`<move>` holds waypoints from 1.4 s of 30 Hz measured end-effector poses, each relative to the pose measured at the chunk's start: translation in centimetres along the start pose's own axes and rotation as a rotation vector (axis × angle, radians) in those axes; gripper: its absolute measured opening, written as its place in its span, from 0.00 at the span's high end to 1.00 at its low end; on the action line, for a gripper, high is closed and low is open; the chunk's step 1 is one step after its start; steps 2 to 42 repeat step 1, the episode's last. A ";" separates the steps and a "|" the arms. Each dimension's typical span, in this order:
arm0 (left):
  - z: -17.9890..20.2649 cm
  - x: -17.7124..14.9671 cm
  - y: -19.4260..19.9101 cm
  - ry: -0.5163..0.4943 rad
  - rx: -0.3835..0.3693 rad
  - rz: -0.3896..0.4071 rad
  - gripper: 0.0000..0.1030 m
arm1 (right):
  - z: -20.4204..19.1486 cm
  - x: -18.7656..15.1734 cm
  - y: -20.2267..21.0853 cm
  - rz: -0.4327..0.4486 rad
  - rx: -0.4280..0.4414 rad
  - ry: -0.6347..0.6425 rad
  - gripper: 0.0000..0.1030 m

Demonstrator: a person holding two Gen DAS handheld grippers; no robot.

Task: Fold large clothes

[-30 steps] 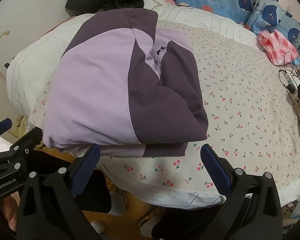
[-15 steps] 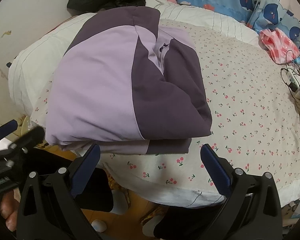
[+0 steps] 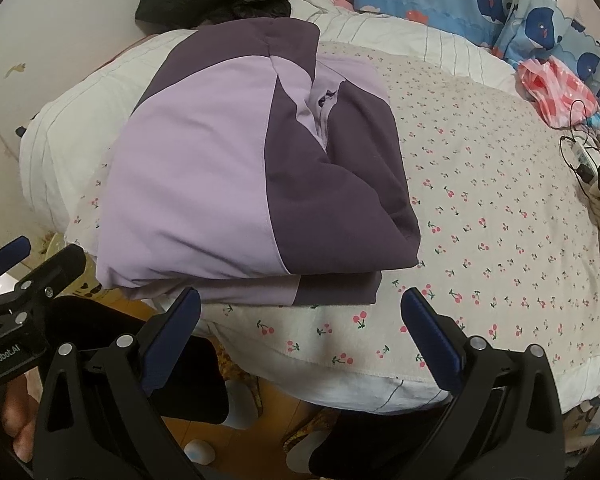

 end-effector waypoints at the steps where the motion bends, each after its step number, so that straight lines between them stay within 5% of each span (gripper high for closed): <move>1: 0.0 -0.1 0.0 -0.001 0.000 0.000 0.05 | 0.0 0.0 0.0 0.000 0.000 -0.001 0.06; 42: 0.0 -0.1 0.0 -0.001 0.000 0.000 0.05 | 0.0 0.0 0.0 0.000 0.000 -0.001 0.06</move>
Point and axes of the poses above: each gripper's, at about its wrist camera, not at the fingertips, and y roughly against the way its jaws point, z to its right, x to its top, the point moved 10 cm from there along -y, roughly the way its jaws point, and after that the axes turned 14 degrees about z, right-handed, at the moved point
